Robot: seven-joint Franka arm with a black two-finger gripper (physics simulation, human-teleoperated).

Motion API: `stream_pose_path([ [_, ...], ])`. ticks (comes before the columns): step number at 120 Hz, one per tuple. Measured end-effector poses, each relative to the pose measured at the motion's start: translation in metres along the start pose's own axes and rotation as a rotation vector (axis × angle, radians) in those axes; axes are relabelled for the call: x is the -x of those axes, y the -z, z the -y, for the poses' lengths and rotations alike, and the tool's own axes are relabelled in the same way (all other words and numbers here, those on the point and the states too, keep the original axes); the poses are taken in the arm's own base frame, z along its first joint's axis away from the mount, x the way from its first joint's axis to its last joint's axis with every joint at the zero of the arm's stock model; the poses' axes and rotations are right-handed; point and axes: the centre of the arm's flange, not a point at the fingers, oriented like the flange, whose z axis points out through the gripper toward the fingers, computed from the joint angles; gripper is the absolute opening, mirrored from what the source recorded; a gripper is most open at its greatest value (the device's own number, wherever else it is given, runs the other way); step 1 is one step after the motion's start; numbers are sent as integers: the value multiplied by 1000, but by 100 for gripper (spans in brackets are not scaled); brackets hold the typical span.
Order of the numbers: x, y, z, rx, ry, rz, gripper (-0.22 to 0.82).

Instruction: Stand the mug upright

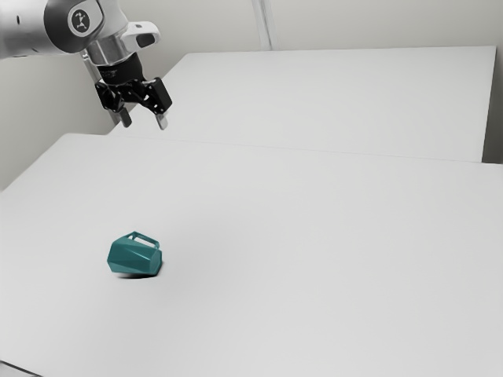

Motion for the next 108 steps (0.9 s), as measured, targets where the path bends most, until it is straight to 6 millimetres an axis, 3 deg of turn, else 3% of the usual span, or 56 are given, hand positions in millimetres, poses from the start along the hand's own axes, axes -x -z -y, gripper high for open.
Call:
stream_pose_path([
  [14, -6, 27, 5, -82, -61, -102, 59],
  [37, -1, 30, 7, -126, -147, -146, 59],
  [51, 28, 9, 20, -114, -176, -154, 59],
  [64, 32, -1, 29, -109, -187, -174, 59],
  [81, 40, -32, 51, -96, -176, -172, 58],
  [94, 54, -58, 74, -31, -133, -179, 58],
  [108, 70, -71, 88, 54, -88, -203, 58],
])
